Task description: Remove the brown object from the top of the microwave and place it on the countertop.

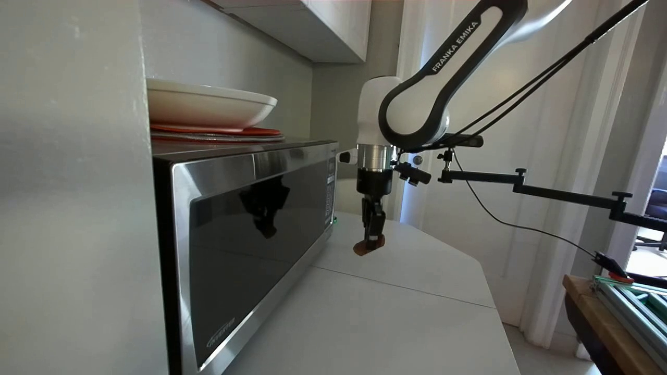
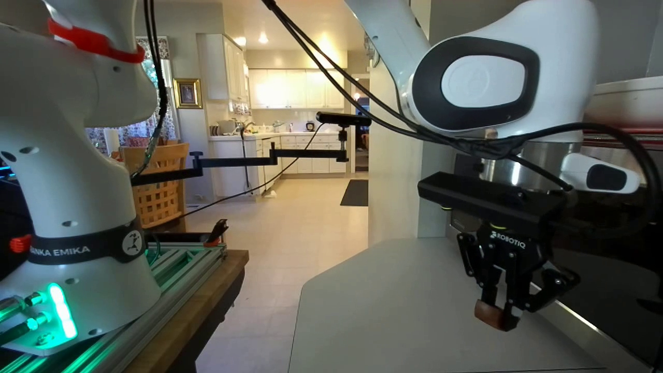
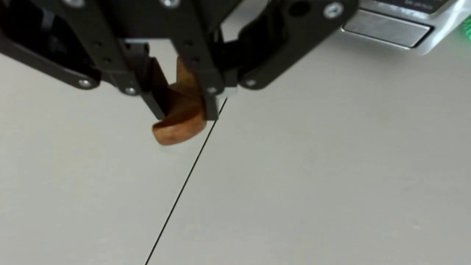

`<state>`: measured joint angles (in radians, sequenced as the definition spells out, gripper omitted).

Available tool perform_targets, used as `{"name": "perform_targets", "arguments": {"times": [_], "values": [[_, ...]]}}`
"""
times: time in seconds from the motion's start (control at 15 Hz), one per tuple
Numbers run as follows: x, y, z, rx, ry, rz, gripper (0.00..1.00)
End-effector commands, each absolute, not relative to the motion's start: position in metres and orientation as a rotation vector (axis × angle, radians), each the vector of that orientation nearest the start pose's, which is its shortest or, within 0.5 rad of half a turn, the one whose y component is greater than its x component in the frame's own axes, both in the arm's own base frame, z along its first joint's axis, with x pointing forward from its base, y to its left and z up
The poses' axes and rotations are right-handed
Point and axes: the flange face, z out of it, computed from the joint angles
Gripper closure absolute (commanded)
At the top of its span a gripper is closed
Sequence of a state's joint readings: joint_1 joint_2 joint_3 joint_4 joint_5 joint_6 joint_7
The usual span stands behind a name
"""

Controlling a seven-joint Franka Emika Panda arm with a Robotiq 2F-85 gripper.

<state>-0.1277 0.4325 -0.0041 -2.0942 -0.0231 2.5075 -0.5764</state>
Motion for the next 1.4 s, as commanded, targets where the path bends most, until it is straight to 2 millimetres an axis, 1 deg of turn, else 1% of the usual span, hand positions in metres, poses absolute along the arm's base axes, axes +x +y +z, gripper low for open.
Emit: {"name": "perform_targets", "arguments": {"times": [0.0,0.2,0.33,0.6,1.0,1.33], "values": [[0.582,-0.074,0.208,-3.092,-0.742,0.033,0.93],[0.587,-0.077,0.204,-3.143,-0.764,-0.019,0.93],[0.590,-0.078,0.198,-3.157,-0.739,-0.036,0.93],[0.589,-0.074,0.183,-3.151,-0.697,0.013,0.93],[0.600,-0.069,0.168,-3.161,-0.691,-0.068,0.93],[0.604,-0.071,0.157,-3.181,-0.635,0.047,0.93]]}}
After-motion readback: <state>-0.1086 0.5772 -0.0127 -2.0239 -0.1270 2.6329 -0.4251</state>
